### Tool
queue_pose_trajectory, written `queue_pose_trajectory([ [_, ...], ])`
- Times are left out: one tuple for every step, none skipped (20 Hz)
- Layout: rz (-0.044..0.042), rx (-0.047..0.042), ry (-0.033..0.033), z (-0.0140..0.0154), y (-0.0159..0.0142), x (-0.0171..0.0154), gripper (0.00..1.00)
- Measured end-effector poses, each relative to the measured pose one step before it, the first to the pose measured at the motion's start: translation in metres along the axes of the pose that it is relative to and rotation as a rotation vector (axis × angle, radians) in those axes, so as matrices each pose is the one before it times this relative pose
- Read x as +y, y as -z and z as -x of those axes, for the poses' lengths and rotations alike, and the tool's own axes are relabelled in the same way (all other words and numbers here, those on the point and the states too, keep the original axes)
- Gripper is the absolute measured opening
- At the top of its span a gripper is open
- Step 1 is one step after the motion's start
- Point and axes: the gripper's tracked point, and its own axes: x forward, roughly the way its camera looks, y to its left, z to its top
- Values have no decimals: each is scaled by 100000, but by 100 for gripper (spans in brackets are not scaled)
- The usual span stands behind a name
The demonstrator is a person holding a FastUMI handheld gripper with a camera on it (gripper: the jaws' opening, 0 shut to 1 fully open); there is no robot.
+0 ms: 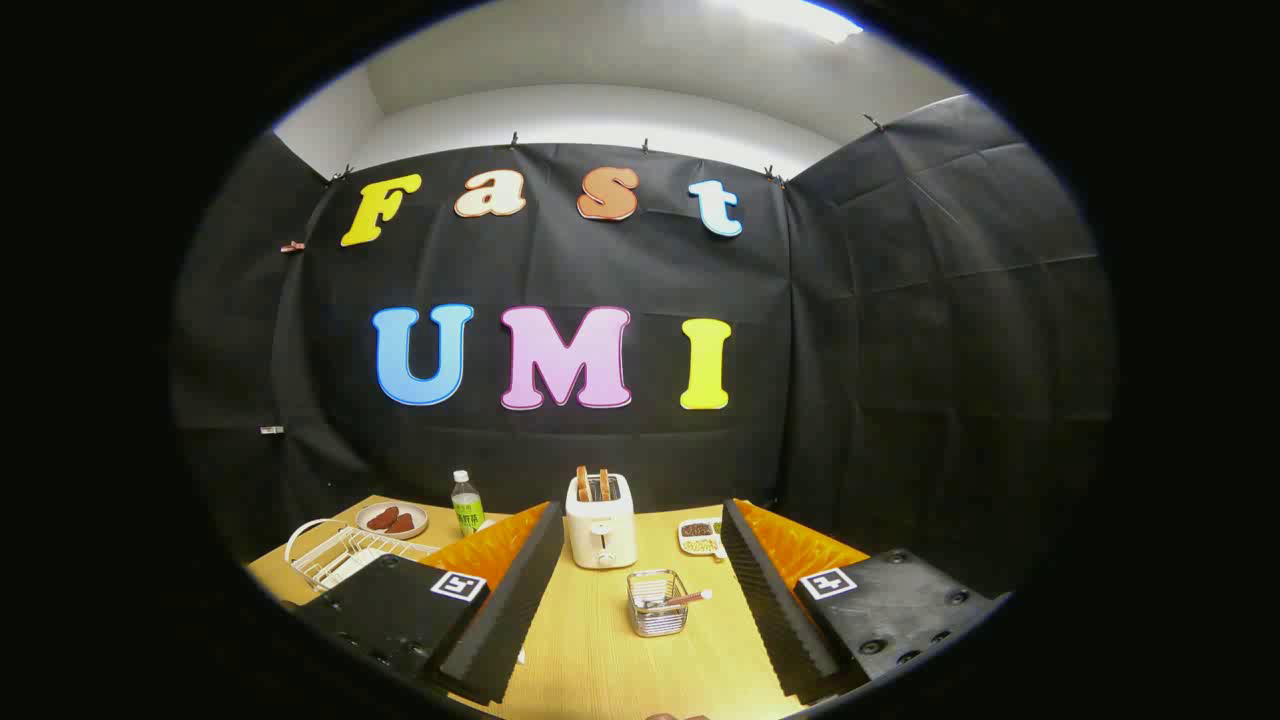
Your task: Take the plate from the dish rack, then take the spoon from the basket and place it into the plate.
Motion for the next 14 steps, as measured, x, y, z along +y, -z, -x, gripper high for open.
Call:
queue_pose_trajectory([
  [419, 1090, 690, 34, 408, -192, 97],
  [395, 621, 229, 73, 222, -127, 98],
  [324, 346, -135, 130, 38, 56, 97],
  [491, 179, -386, 103, 141, 122, 97],
  [670, 272, -343, 4, 101, 53, 98],
  [631, 138, -464, 58, 104, 81, 97],
  [399, 162, -322, -25, -4, 122, 98],
  [120, 19, -147, -15, 32, 78, 97],
  [-128, 6, -102, -113, -65, 87, 97],
  [-242, -197, -123, -27, -34, 147, 97],
  [-107, -71, 42, -87, -78, 166, 98],
  [234, 398, 385, -174, 236, -114, 98],
  [370, 688, 536, -144, 300, -25, 97],
  [194, 662, 216, 1, 208, -26, 97],
])
